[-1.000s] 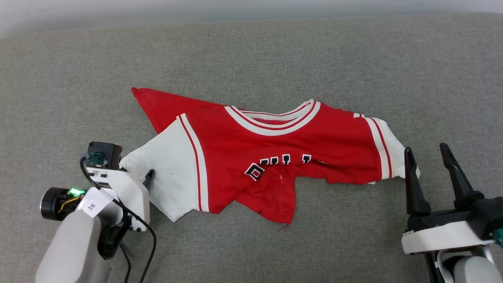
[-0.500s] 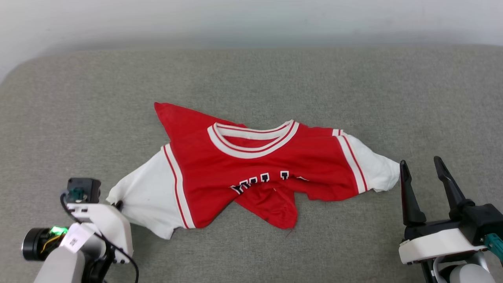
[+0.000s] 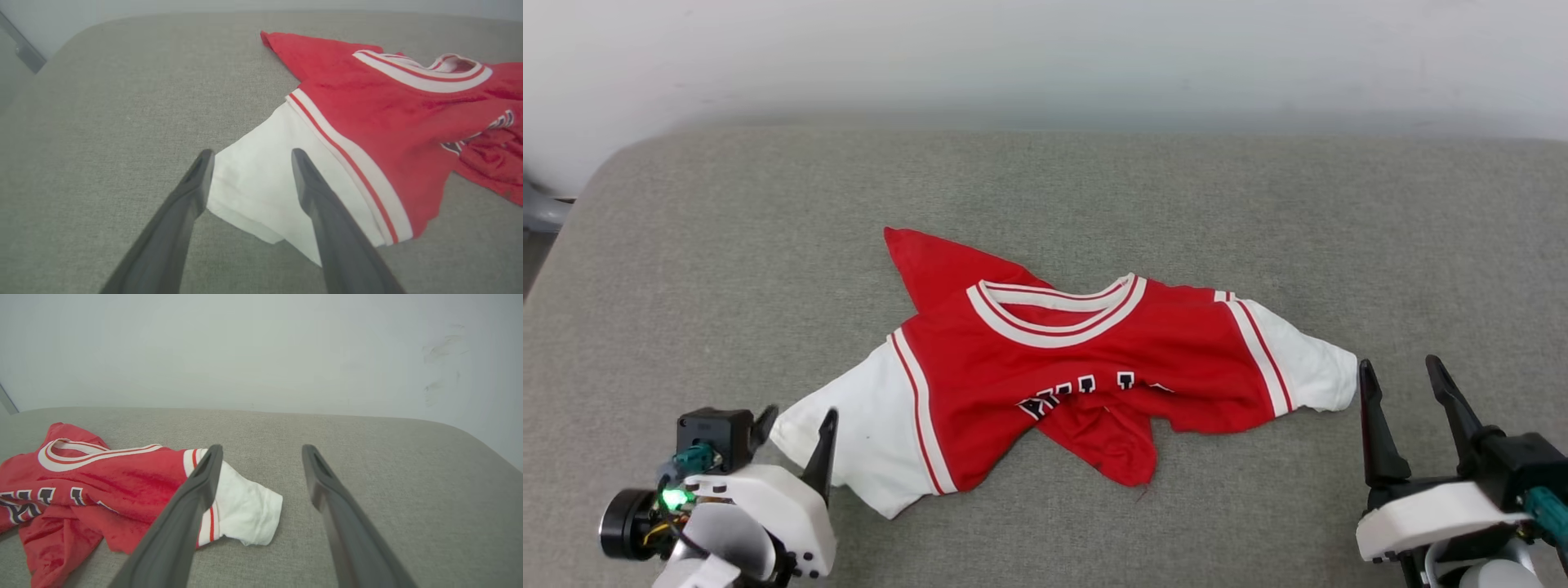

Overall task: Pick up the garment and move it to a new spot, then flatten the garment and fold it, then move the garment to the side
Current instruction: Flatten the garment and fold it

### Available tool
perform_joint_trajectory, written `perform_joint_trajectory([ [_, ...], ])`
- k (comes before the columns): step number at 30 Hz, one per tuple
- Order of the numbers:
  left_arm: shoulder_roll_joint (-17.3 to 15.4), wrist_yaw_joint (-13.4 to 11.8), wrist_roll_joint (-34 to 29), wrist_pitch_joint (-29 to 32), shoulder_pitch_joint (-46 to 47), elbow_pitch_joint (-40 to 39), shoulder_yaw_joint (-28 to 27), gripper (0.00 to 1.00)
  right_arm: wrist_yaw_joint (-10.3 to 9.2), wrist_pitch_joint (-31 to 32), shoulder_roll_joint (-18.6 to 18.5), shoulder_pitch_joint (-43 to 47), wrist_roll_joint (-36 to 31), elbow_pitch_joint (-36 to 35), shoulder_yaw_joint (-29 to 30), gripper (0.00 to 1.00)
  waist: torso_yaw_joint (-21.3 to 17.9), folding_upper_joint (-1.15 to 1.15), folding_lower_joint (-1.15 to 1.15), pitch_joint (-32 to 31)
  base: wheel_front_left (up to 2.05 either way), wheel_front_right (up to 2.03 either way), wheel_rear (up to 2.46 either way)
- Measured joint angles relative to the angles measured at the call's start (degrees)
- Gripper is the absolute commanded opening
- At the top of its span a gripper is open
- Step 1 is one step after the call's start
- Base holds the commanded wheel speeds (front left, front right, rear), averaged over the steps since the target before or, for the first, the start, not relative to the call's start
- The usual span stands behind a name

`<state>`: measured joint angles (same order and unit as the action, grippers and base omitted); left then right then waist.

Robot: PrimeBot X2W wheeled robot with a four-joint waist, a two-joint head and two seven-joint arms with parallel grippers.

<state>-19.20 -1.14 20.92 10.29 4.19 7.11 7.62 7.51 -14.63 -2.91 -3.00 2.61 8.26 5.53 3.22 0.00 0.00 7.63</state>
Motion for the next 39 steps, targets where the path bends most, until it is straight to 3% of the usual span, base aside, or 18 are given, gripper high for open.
perform_joint_trajectory([
  [1, 0.9, 0.7, -0.9, -6.4, 0.4, -1.0, 0.6, 1.0, 0.0, 4.3, 0.0, -1.1, 0.5, 0.3, 0.0, 1.0, 0.8, 0.0, 0.0, -0.4, 0.0, 0.0, 0.0],
  [5, 2.1, 0.8, -2.2, -12.2, 0.4, -2.0, 1.6, 1.0, 0.02, 15.6, -2.1, -4.7, 0.9, 0.3, -1.3, 1.0, 2.4, 0.0, 0.0, -0.6, 0.0, 0.0, 0.0],
  [11, 3.6, 0.9, -2.9, -14.4, 0.1, -3.4, 3.6, 1.0, 0.01, 38.5, -8.5, -10.7, 3.8, 3.4, -2.8, 1.0, 5.2, 0.0, 0.0, -0.3, 0.0, 0.0, 0.0],
  [16, 3.7, 1.0, -3.0, -14.7, 0.2, -3.5, 4.3, 1.0, 0.01, 52.1, -9.9, -14.0, 5.7, 5.7, -2.1, 1.0, 7.6, 0.0, 0.0, 0.4, 0.0, 0.0, 0.0],
  [21, 3.9, 1.1, -2.9, -15.0, 0.8, -3.3, 4.8, 1.0, 0.01, 57.0, -10.1, -14.3, 4.9, 7.8, -0.6, 1.0, 9.4, 0.0, 0.0, 1.5, 0.0, 0.0, 0.0],
  [30, 3.6, 1.1, -2.5, -15.3, 2.0, -2.5, 4.7, 1.0, -0.01, 54.8, -8.7, -14.1, 4.0, 11.2, -0.8, 1.0, 10.4, 0.0, 0.0, 3.8, 0.0, 0.0, 0.0],
  [31, 3.6, 1.1, -2.5, -15.4, 2.0, -2.4, 4.7, 1.0, -0.02, 54.4, -8.7, -14.1, 4.0, 11.6, -1.1, 0.81, 10.3, 0.0, 0.0, 3.9, 0.0, 0.0, 0.0],
  [32, 3.5, 1.1, -2.5, -15.3, 2.1, -2.2, 4.7, 1.0, -0.02, 54.0, -8.8, -14.2, 4.0, 12.0, -1.4, 0.27, 10.2, 0.0, 0.0, 4.0, 0.0, 0.0, 0.0],
  [33, 3.4, 1.1, -2.5, -15.3, 2.2, -2.0, 4.7, 1.0, -0.02, 53.6, -8.9, -14.1, 4.0, 12.2, -1.9, 0.0, 10.0, 0.0, 0.0, 4.1, 0.0, 0.0, 0.0],
  [39, 3.3, 1.0, -2.0, -14.9, 2.4, -0.7, 4.7, 1.0, 0.05, 50.9, -9.8, -13.8, 4.3, 13.2, -3.4, 0.0, 8.6, 0.0, 0.0, 3.2, 0.0, 0.0, 0.0],
])
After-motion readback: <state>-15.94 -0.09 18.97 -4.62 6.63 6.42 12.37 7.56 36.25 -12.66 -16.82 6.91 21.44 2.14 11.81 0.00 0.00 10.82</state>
